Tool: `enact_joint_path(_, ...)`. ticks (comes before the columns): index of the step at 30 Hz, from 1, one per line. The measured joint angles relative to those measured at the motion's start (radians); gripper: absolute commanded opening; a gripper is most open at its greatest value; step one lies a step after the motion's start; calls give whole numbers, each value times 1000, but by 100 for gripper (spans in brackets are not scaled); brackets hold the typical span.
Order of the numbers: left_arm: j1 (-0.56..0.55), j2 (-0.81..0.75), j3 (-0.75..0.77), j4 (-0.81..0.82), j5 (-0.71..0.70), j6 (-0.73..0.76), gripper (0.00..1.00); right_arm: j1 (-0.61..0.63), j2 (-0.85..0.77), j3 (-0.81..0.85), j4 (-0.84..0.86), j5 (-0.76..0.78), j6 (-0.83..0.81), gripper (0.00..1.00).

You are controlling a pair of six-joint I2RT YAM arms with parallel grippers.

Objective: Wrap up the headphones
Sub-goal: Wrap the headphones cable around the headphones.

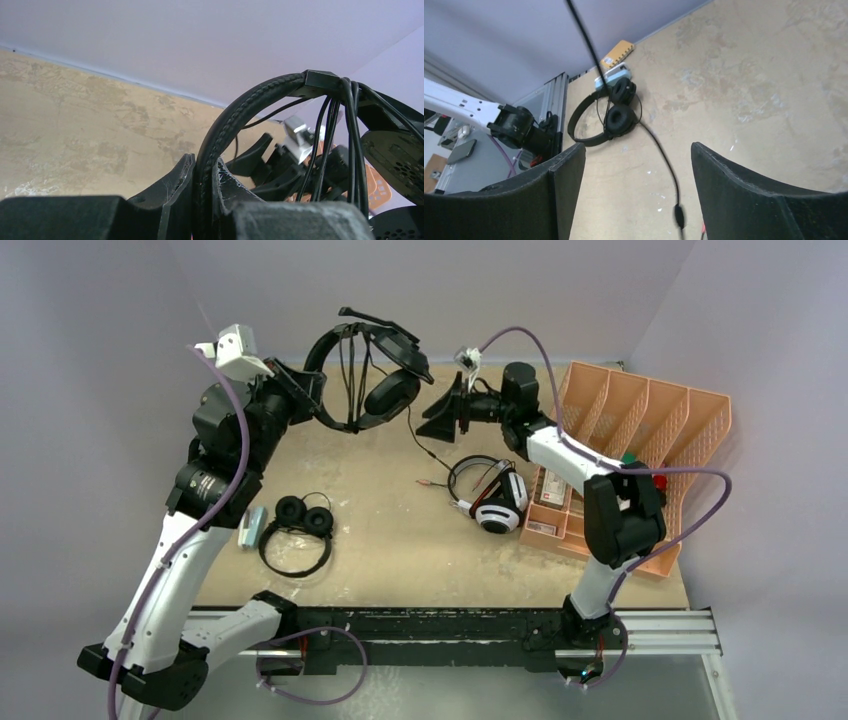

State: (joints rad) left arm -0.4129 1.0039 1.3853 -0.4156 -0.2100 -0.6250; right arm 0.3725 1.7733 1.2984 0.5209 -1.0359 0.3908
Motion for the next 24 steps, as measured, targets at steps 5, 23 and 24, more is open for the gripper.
enact_joint_path(5,0,26,27,-25,-4,-18,0,34,-24,-183,121,45,10,98)
enact_joint_path(23,0,68,76,-30,16,-17,0,146,74,-280,288,271,-157,99)
enact_joint_path(24,0,69,79,-30,16,-16,0,170,90,-281,305,296,-162,99)
